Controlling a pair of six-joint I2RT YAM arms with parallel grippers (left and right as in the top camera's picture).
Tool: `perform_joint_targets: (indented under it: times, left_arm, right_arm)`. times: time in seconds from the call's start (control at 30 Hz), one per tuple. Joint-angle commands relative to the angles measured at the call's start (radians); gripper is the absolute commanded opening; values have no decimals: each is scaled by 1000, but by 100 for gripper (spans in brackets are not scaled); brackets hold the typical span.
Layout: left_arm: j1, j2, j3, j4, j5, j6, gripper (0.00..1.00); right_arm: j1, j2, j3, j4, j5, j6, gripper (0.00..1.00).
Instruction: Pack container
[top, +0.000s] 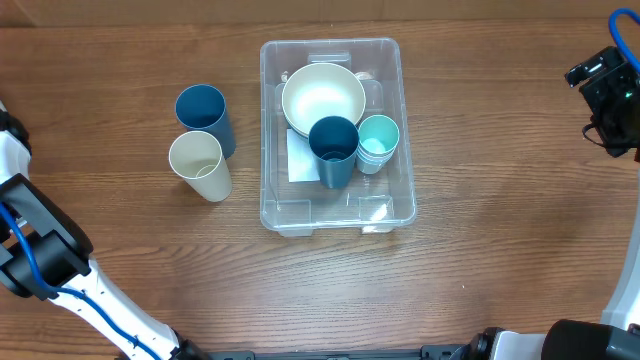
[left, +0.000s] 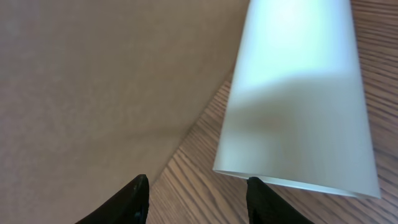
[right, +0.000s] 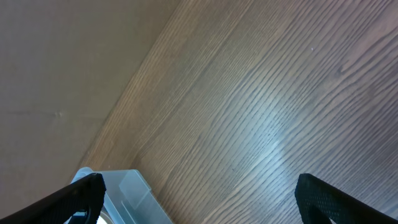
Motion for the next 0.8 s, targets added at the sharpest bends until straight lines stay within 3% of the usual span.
perform_joint_targets:
  times: [0.0, 0.33, 0.37, 0.4, 0.43, 0.47, 0.53, 0.63, 0.77]
  left_arm:
    - [-2, 1, 26, -4, 56, 12, 50]
    - [-5, 1, 26, -60, 107, 76, 57]
    - [-8, 1, 26, -67, 107, 76, 63]
    - [-10, 1, 26, -67, 108, 72, 76]
    - [-10, 1, 26, -66, 116, 72, 80]
    - [-10, 1, 26, -64, 141, 81, 78]
    - [-5, 3, 26, -53, 203, 169, 65]
    - [-4, 11, 26, 15, 230, 311, 65]
    - [-5, 15, 26, 23, 253, 415, 63]
  right_arm:
    - [1, -17, 3, 2, -2, 4, 100]
    - [1, -17, 3, 2, -2, 4, 100]
    - [1, -17, 3, 2, -2, 4, 100]
    - [1, -17, 3, 2, -2, 4, 100]
    - [1, -17, 3, 2, -2, 4, 100]
    - [1, -17, 3, 2, -2, 4, 100]
    - [1, -17, 3, 2, -2, 4, 100]
    - [1, -17, 3, 2, -2, 4, 100]
    - [1, -17, 3, 2, -2, 4, 100]
